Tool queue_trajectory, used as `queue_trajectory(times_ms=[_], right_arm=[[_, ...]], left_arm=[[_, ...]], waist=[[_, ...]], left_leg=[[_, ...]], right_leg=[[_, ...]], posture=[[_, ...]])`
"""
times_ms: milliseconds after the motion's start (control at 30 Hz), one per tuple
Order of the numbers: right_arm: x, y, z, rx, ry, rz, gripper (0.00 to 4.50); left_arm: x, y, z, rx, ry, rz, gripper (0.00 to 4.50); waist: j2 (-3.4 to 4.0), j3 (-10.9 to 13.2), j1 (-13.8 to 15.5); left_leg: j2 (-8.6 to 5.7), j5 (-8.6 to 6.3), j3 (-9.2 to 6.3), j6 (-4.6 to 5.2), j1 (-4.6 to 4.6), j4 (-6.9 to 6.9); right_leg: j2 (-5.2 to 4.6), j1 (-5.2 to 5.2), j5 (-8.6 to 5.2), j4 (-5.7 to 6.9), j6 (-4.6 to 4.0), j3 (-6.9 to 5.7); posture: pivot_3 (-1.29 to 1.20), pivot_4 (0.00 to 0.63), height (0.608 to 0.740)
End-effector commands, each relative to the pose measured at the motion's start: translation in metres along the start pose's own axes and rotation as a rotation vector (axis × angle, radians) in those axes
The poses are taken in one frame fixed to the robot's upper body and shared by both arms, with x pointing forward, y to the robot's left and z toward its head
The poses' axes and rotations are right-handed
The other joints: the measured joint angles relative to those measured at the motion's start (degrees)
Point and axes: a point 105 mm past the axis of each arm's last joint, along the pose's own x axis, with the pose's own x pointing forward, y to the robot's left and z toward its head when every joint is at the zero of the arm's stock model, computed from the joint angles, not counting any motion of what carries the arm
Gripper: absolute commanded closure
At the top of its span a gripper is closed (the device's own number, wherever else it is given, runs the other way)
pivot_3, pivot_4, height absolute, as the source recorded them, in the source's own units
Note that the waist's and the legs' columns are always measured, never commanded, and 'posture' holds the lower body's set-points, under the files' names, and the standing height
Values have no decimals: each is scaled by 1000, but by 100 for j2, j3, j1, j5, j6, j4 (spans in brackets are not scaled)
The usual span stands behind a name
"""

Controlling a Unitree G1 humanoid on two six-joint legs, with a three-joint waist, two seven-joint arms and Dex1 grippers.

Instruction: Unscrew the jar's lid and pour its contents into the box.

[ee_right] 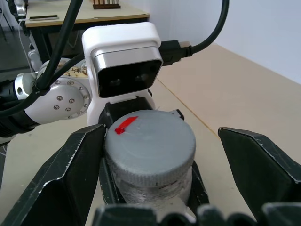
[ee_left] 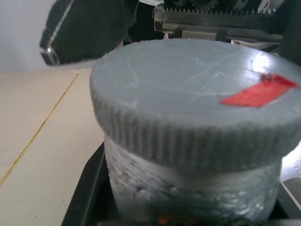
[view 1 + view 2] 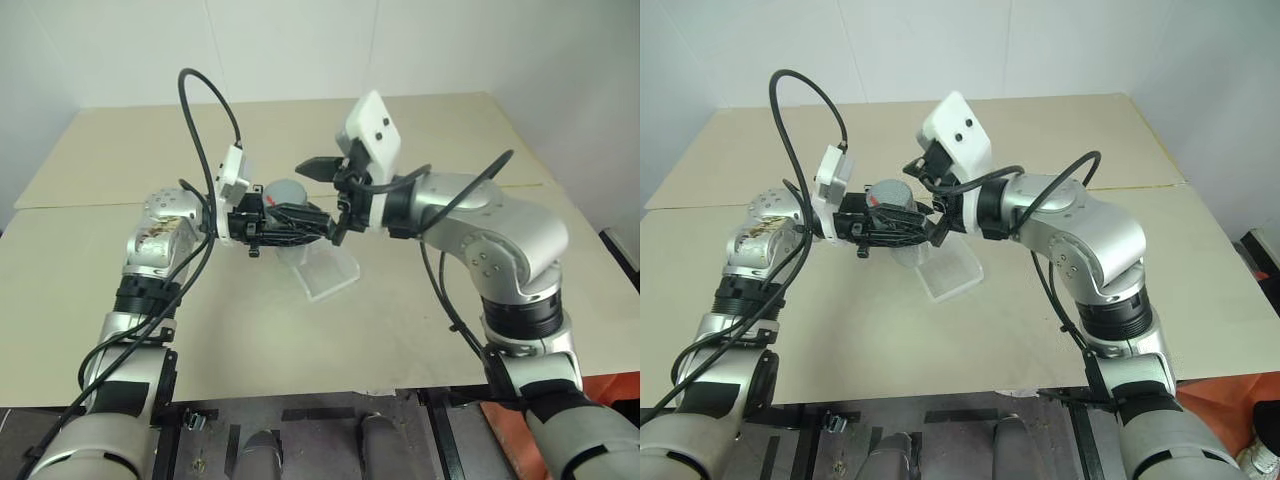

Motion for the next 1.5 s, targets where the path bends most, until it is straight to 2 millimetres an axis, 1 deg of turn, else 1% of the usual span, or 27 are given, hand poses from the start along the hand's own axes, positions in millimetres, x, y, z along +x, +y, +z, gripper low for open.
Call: queue_trajectory(times_ms=[33,267,367,433,467,500,633,733,833,900,967,1000,1033,1067,1100,1167,1200,1233,1267,1433,1500], right_arm=[[1,2,13,-44,-35,5,55],[2,3,14,-34,-42,23,55],[2,3,16,-35,-54,28,586],[2,4,18,-32,-61,34,1196],[1,3,18,-31,-65,34,1575],[1,3,20,-24,-71,33,1748],[-3,-3,28,3,-105,16,1750],[-8,-12,35,1,-129,-25,1750],[-21,-30,39,-17,-139,-110,1750],[-35,-45,36,-24,-126,-185,1750],[-52,-58,24,-27,-86,-260,1750],[-61,-64,15,-27,-55,-303,1750],[-73,-72,-3,-19,-2,-367,1750],[-82,-76,-15,-15,35,-408,1750],[-93,-79,-35,-3,92,-454,1750],[-105,-79,-60,14,158,-497,1750],[-110,-79,-75,37,192,-519,1750],[-116,-78,-95,58,242,-549,1750],[-120,-77,-109,71,277,-569,1750],[-129,-74,-166,152,423,-636,1750],[-132,-71,-181,172,494,-633,1022]], left_arm=[[-2,0,11,53,1,-2,2538],[-5,-2,9,53,4,11,2538],[-5,-2,8,53,5,13,2538],[-5,-2,8,54,6,14,2538],[-5,-2,8,54,7,14,2538],[-5,-2,8,54,8,14,2538],[-6,-3,6,51,14,12,2538],[-7,-5,4,46,18,9,2538],[-7,-4,4,44,17,19,2538],[-9,-1,5,45,16,40,2538],[-13,2,6,49,18,67,2538],[-16,5,6,52,22,84,2538],[-20,8,6,56,28,110,2538],[-23,9,6,59,33,127,2538],[-27,12,7,62,36,151,2538],[-33,14,7,65,39,179,2538],[-35,15,7,67,44,192,2538],[-38,17,7,72,48,210,2538],[-39,18,7,76,51,223,2538],[-40,28,7,111,64,306,2538],[-37,34,6,141,80,351,2538]], waist=[[0,0,1],[0,0,-3],[0,0,-1],[0,0,-1],[0,0,-1],[0,0,-1],[0,0,-2],[1,0,-2],[1,0,3],[1,1,15],[0,0,35],[0,0,32],[0,0,42],[0,0,41],[0,0,35],[-1,0,31],[0,0,12],[0,0,-2],[0,0,-6],[0,0,0],[0,0,13]], left_leg=[[0,0,0,0,0,0],[0,0,0,0,0,0],[0,0,1,0,0,0],[0,0,0,0,0,0],[0,0,0,0,0,0],[0,0,1,0,0,0],[0,0,0,0,0,0],[0,0,0,0,0,0],[0,0,1,0,0,0],[0,0,0,0,-1,-1],[0,0,0,0,-4,-1],[0,0,0,1,-6,0],[-1,-1,2,1,-8,0],[-1,-1,1,2,-7,0],[0,-1,2,2,-7,0],[0,-3,3,5,-7,-1],[-1,-3,3,5,-9,0],[-1,-3,5,5,-7,0],[-1,-3,7,5,-5,0],[-2,-3,8,5,1,2],[-2,-3,6,5,3,2]], right_leg=[[0,0,0,0,0,0],[0,0,0,0,0,0],[0,0,0,0,0,0],[0,0,0,0,0,0],[0,0,0,0,0,0],[0,0,0,0,0,0],[0,0,0,0,0,0],[0,-1,0,1,0,0],[0,0,0,0,0,0],[0,0,0,0,0,0],[-1,0,0,-3,0,-1],[-1,2,0,-6,0,-1],[-2,0,0,-7,0,-1],[-1,2,0,-8,0,-2],[-1,0,0,-7,0,-4],[-1,0,0,-6,0,-3],[-2,-3,0,-6,0,-2],[-1,-2,0,-7,0,0],[-1,-4,0,-7,0,3],[-1,1,0,-16,0,4],[-1,2,0,-17,0,4]], posture=[[0,150,740],[0,150,740],[0,150,740],[0,150,740],[0,150,740],[0,150,740],[0,150,740],[0,150,740],[0,150,740],[0,150,740],[0,150,740],[0,150,740],[0,150,740],[0,150,740],[0,150,740],[0,150,740],[0,150,740],[0,150,740],[0,150,740],[0,150,740],[0,150,740]])
